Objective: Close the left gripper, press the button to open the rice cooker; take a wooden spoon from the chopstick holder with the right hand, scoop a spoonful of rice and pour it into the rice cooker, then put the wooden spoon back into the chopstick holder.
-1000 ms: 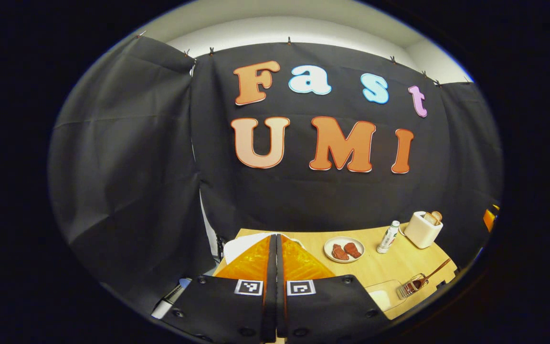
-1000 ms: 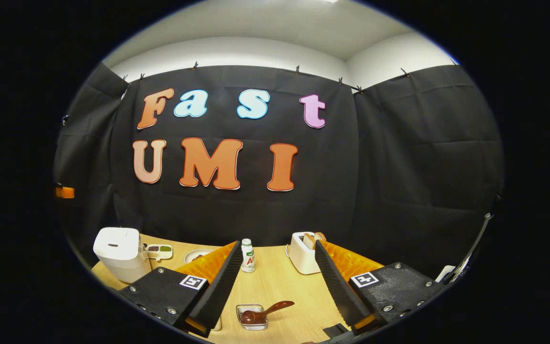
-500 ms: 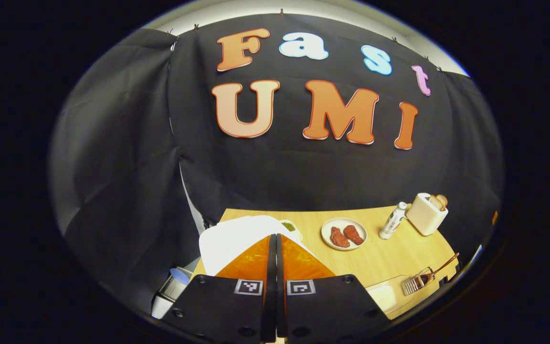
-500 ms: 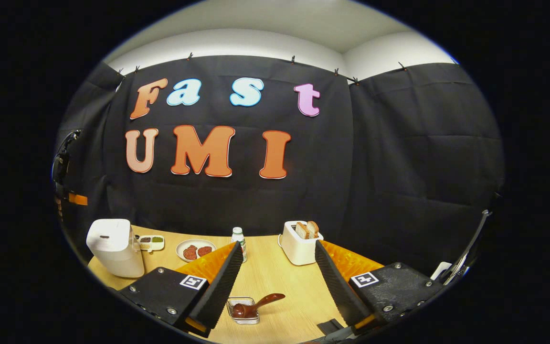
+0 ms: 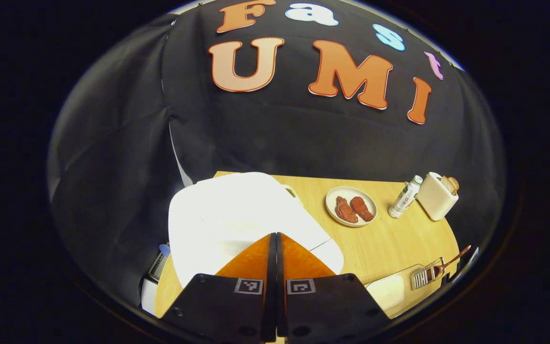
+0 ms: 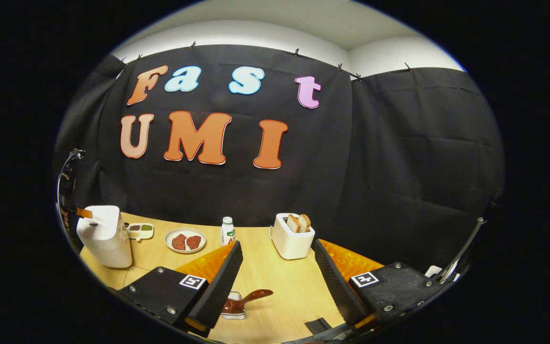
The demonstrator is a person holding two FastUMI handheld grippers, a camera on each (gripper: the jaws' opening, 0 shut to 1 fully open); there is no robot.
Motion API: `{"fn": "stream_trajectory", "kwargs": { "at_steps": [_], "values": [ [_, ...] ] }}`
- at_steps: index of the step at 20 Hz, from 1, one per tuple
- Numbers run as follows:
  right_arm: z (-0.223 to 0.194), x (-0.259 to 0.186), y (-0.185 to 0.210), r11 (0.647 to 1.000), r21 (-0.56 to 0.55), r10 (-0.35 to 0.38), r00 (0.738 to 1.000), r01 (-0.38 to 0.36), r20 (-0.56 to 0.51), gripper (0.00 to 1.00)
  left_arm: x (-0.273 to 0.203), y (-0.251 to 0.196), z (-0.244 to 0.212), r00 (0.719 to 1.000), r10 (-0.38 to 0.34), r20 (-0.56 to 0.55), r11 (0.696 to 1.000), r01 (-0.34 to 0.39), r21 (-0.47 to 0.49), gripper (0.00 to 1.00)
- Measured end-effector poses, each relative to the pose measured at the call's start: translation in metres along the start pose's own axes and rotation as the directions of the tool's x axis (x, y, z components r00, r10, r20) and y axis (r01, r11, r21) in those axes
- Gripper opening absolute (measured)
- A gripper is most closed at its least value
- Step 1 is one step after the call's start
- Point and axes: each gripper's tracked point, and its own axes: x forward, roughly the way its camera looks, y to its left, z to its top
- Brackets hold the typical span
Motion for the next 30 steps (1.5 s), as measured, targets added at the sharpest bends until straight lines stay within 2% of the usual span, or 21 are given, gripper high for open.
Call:
{"fn": "stream_trajectory", "kwargs": {
  "at_steps": [10,12,15,17,21,27,30],
  "values": [
    [-0.001,-0.003,-0.001,1.000,0.028,0.005,1.000,-0.005,-0.012,0.96,0.026,0.007,-0.027,0.996,0.007,-0.087,0.997,-0.014,-0.082,0.05],
    [0.000,-0.005,0.000,0.999,0.053,0.012,1.000,-0.012,-0.012,0.96,0.022,0.008,-0.020,0.998,0.022,-0.061,0.996,-0.028,-0.086,0.05],
    [-0.001,-0.008,-0.002,0.997,0.078,0.013,1.000,-0.013,-0.011,0.96,-0.004,0.010,0.011,0.997,0.055,0.048,0.996,-0.052,-0.076,0.05],
    [-0.003,-0.009,-0.002,0.996,0.091,0.012,1.000,-0.012,-0.008,0.96,-0.034,0.012,0.046,0.986,0.071,0.150,0.996,-0.063,-0.059,0.05],
    [-0.001,-0.012,0.004,0.992,0.116,0.039,0.999,-0.038,-0.002,0.96,-0.084,0.011,0.084,0.962,0.073,0.265,0.996,-0.058,-0.065,0.05],
    [0.011,-0.019,0.013,0.990,0.120,0.072,0.997,-0.076,0.042,0.96,-0.152,0.017,0.112,0.919,0.107,0.380,0.994,-0.090,-0.063,0.05],
    [0.005,-0.020,0.021,0.984,0.149,0.097,0.994,-0.102,0.041,0.96,-0.183,0.010,0.119,0.898,0.100,0.429,0.995,-0.080,-0.063,0.05]
  ]
}}
